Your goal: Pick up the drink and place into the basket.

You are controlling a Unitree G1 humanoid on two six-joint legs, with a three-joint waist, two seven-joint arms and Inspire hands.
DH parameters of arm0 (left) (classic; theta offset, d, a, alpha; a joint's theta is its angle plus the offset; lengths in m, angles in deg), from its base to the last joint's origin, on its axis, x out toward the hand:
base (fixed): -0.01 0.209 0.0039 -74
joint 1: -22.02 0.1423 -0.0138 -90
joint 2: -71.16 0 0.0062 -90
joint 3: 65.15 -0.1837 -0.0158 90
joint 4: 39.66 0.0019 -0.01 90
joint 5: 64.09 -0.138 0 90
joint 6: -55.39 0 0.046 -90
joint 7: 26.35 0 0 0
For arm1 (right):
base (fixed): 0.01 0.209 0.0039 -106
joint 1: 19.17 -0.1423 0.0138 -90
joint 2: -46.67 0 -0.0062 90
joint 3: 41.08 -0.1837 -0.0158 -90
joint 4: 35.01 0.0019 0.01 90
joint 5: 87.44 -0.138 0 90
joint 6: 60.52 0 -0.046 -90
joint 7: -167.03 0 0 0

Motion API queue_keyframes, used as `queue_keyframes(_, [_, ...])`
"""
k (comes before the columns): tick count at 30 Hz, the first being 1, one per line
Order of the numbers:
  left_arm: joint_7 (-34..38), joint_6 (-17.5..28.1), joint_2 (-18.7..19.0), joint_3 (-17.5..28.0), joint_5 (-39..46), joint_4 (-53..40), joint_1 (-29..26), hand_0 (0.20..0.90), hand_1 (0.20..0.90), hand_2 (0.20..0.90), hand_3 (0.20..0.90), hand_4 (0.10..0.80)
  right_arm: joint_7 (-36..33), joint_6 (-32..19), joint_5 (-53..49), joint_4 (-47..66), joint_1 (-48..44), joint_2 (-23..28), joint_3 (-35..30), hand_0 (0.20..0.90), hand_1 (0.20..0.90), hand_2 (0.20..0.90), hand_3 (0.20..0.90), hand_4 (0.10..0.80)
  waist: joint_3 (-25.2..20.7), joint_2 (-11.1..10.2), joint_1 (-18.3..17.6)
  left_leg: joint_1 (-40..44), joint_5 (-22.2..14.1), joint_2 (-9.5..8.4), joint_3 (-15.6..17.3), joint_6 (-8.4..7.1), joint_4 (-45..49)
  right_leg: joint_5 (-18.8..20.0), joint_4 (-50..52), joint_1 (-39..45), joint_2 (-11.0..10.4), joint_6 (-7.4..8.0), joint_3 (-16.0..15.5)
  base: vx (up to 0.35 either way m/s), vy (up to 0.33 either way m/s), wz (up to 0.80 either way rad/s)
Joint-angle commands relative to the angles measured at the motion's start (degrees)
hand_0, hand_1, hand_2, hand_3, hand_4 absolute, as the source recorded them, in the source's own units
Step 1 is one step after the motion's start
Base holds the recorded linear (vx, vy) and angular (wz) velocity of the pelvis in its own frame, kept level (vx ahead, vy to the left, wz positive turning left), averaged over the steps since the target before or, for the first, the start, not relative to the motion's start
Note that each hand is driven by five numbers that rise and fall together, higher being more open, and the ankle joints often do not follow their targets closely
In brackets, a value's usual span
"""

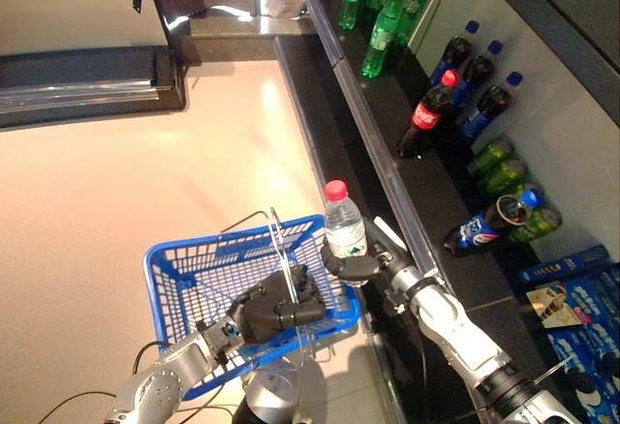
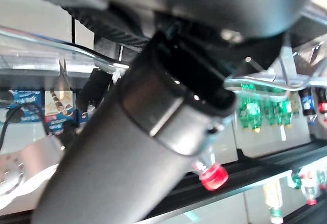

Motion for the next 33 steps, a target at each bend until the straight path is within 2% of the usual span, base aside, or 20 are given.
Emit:
queue_keyframes(1, [-14.3,7.3,-6.0,-3.8,11.4,-18.5,-9.2,0.3,0.3,0.3,0.2,0.1,-2.5,-10.3,-0.2,6.2,-8.4,0.9,1.0,0.3,0.3,0.3,0.2,0.1,-10.2,1.4,-1.0,5.8,-4.2,-0.77,2.0,2.96,-0.4,5.0,6.4,-6.6,1.1,-3.92,2.7,0.0,0.0,0.0])
queue_keyframes(5, [-16.1,9.0,-4.7,-5.1,9.8,-20.0,-10.9,0.3,0.3,0.3,0.2,0.1,-2.6,-10.2,0.7,5.4,-8.8,1.2,1.9,0.3,0.3,0.3,0.2,0.1,-10.3,1.3,-0.9,5.6,-4.3,-0.79,1.6,2.86,-0.4,4.9,6.4,-6.7,1.0,-3.79,2.4,0.0,0.0,0.0])
queue_keyframes(20, [-17.1,12.6,-3.9,-6.1,11.8,-26.3,-15.5,0.3,0.3,0.3,0.2,0.1,-3.2,-7.6,3.2,-0.1,-6.1,-1.2,5.2,0.3,0.3,0.3,0.2,0.1,-10.8,1.0,-0.9,5.3,-4.5,-1.04,0.8,2.71,-0.3,4.7,6.6,-7.0,0.9,-3.58,2.2,0.0,0.0,0.0])
queue_keyframes(24, [-16.8,13.0,-3.9,-6.3,11.8,-27.3,-16.6,0.3,0.3,0.3,0.2,0.1,-3.0,-7.1,2.1,-2.5,-4.7,-2.6,5.8,0.3,0.3,0.3,0.2,0.1,-11.0,0.8,-1.0,5.2,-4.6,-0.91,1.1,2.66,-0.3,4.7,6.6,-7.0,0.9,-3.55,2.2,0.0,0.0,0.0])
queue_keyframes(33, [-17.8,11.6,-4.1,-6.6,11.1,-28.9,-18.4,0.3,0.3,0.3,0.2,0.1,-3.2,-7.1,7.5,-5.5,-4.4,-3.9,7.1,0.3,0.3,0.3,0.2,0.1,-11.0,0.4,-1.0,5.3,-4.7,-0.87,1.1,2.58,-0.4,4.6,6.6,-6.8,0.9,-3.41,2.0,0.0,0.0,0.0])
